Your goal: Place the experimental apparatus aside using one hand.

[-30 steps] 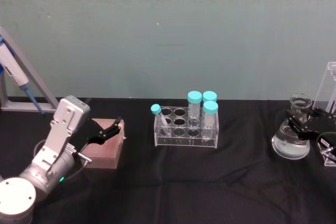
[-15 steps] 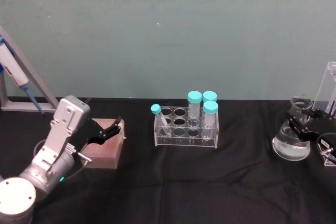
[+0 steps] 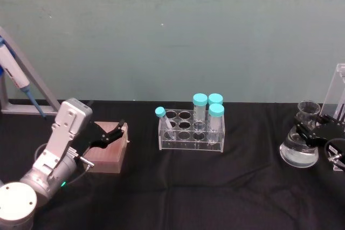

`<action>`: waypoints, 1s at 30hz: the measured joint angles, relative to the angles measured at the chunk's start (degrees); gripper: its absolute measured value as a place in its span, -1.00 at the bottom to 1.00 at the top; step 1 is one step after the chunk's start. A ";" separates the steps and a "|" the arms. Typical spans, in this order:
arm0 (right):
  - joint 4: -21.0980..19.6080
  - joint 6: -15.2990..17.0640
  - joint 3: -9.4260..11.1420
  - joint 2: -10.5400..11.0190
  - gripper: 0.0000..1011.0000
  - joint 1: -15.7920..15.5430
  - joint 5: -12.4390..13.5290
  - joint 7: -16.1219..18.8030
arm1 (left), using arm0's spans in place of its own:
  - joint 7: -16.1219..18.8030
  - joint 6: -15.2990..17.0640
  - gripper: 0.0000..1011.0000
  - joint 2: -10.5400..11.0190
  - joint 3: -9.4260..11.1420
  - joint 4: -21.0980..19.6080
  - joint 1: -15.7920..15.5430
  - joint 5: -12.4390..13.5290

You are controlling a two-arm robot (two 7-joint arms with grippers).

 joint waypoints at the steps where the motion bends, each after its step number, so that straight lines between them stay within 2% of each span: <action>1: 0.07 0.02 0.00 -0.01 -0.09 0.05 -0.03 0.03 | 0.00 0.00 0.98 0.00 0.00 0.00 0.00 0.00; 30: 0.42 0.97 -0.22 0.06 -0.09 0.53 -0.92 0.20 | 0.00 0.00 0.98 0.00 0.00 0.00 0.00 0.00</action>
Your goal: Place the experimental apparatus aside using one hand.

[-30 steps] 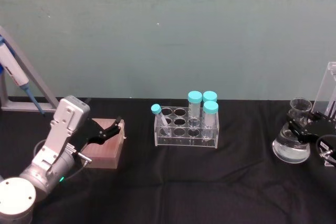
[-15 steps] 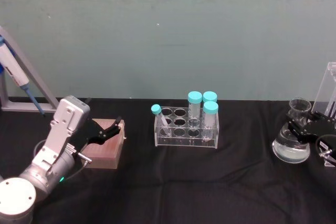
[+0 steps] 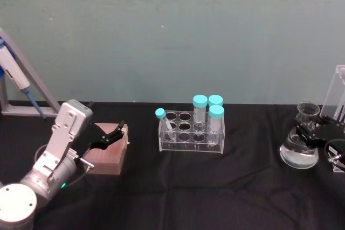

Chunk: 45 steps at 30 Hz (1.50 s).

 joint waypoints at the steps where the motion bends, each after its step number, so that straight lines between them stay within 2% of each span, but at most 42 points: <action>1: 0.00 -0.01 0.00 0.00 -0.09 0.00 0.00 0.00 | 0.00 0.00 0.98 0.00 0.00 0.00 0.00 0.00; 9: -0.01 -0.06 -0.05 0.01 -0.09 -0.03 0.00 -0.04 | 0.00 0.00 0.98 -0.01 0.00 0.00 0.00 0.00; 12: 0.02 0.01 -0.07 0.03 -0.02 -0.06 -0.05 -0.11 | 0.00 0.00 0.98 0.00 0.00 0.00 0.00 0.00; 13: 0.02 0.01 -0.08 0.03 0.09 -0.07 -0.06 -0.11 | 0.00 0.00 0.98 0.00 0.00 0.00 0.00 0.00; 16: 0.02 0.01 -0.08 0.03 0.20 -0.07 -0.06 -0.10 | 0.00 0.00 0.98 0.00 0.00 0.00 0.00 0.00; 24: 0.02 -0.03 -0.08 0.01 0.76 -0.08 -0.06 -0.09 | 0.00 0.00 0.98 0.00 0.00 0.00 0.00 0.00; 25: 0.02 -0.04 -0.07 0.01 0.76 -0.07 -0.06 -0.09 | 0.00 0.00 0.98 0.00 0.00 0.00 0.00 0.00; 28: 0.01 -0.05 -0.07 0.01 0.95 -0.07 -0.06 -0.08 | 0.00 0.00 0.98 0.00 0.00 0.00 0.00 0.00; 41: -0.06 -0.10 -0.07 0.02 0.98 -0.09 -0.10 -0.06 | 0.00 0.00 0.98 0.00 0.00 0.00 0.00 0.00; 45: -0.78 0.01 -0.25 0.12 0.98 -0.40 -0.92 -0.74 | 0.00 0.00 0.98 0.00 0.00 0.00 0.00 0.00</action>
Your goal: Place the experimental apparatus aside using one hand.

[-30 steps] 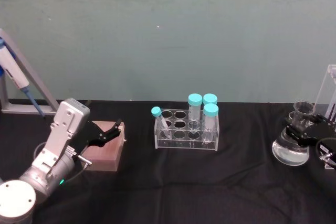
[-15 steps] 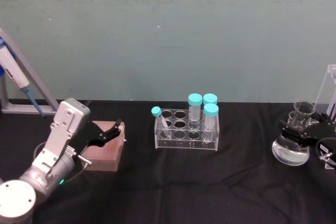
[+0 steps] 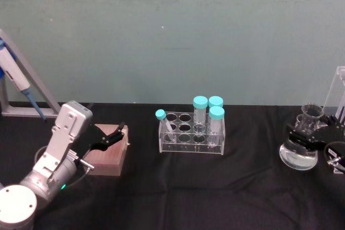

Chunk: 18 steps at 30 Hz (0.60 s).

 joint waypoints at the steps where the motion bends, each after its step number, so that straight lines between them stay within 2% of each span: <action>1: -0.44 0.13 -0.04 0.03 0.98 -0.21 -0.39 -0.35 | 0.00 0.00 0.98 0.00 0.00 0.00 0.00 0.00; 18: -4.78 1.00 1.37 0.31 0.98 -3.07 -1.96 -2.38 | 0.00 0.00 0.98 0.00 0.00 0.00 -0.01 0.00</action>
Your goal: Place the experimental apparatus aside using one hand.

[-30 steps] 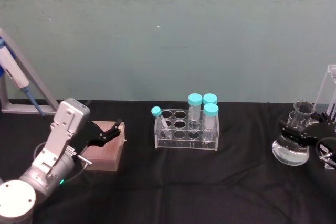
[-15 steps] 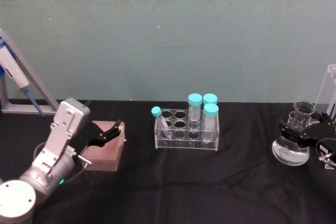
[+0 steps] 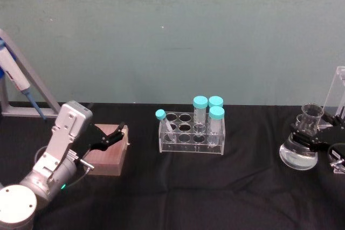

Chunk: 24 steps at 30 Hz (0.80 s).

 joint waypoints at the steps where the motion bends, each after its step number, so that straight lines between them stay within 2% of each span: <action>1: 0.00 0.00 0.00 0.00 0.98 0.00 0.00 0.00 | 0.00 -0.01 0.98 0.00 0.00 0.00 0.00 0.00; 11: -2.98 1.11 1.28 0.01 0.98 -2.12 0.43 -0.58 | 0.00 0.00 0.98 0.00 0.00 0.00 0.00 0.00; 24: -5.97 2.90 1.97 0.00 0.98 -3.91 0.96 -1.00 | 0.00 0.00 0.98 0.00 0.00 0.00 0.00 0.00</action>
